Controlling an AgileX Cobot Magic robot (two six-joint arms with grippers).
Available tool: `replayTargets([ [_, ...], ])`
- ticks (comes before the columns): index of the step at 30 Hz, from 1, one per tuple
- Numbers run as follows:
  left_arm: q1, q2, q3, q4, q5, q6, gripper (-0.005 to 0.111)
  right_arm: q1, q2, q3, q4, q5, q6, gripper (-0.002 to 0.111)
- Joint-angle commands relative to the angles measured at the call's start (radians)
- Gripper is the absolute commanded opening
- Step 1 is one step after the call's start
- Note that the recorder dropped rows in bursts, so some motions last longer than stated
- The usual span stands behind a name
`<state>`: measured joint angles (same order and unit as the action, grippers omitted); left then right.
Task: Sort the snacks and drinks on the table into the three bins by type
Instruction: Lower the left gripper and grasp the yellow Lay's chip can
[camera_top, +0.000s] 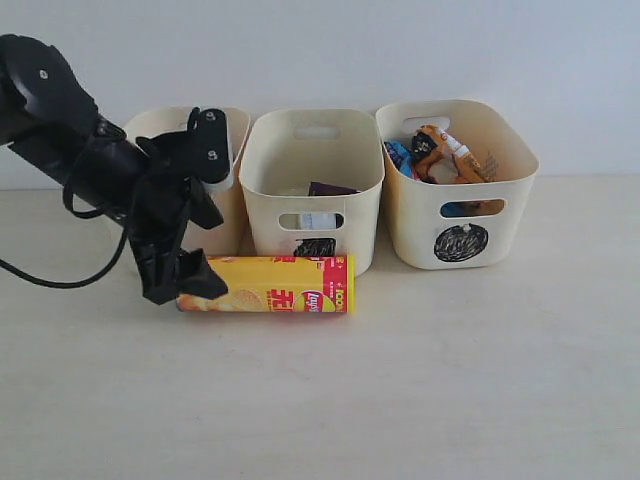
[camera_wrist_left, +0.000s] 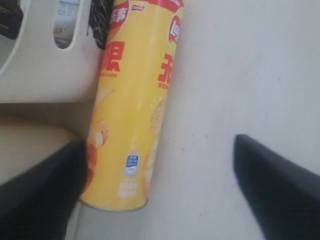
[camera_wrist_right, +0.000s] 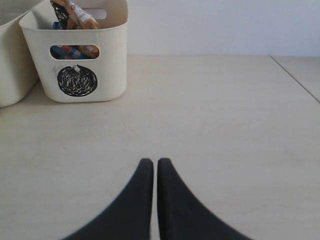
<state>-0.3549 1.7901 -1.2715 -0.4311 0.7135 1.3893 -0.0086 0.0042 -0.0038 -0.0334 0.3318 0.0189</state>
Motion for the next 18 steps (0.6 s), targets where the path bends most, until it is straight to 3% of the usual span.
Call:
replayTargets([
  [1, -0.005, 0.059, 0.008, -0.025, -0.026, 0.019, 0.095, -0.003, -0.004, 0.004, 0.001, -0.003, 0.001, 0.0],
  [14, -0.006, 0.198, 0.008, -0.027, -0.301, 0.082, 0.091, -0.003, -0.004, 0.004, 0.001, -0.003, 0.004, 0.0],
  [18, -0.006, 0.218, 0.008, -0.141, -0.321, 0.175, 0.091, -0.003, -0.004, 0.004, 0.001, -0.003, 0.004, 0.0],
])
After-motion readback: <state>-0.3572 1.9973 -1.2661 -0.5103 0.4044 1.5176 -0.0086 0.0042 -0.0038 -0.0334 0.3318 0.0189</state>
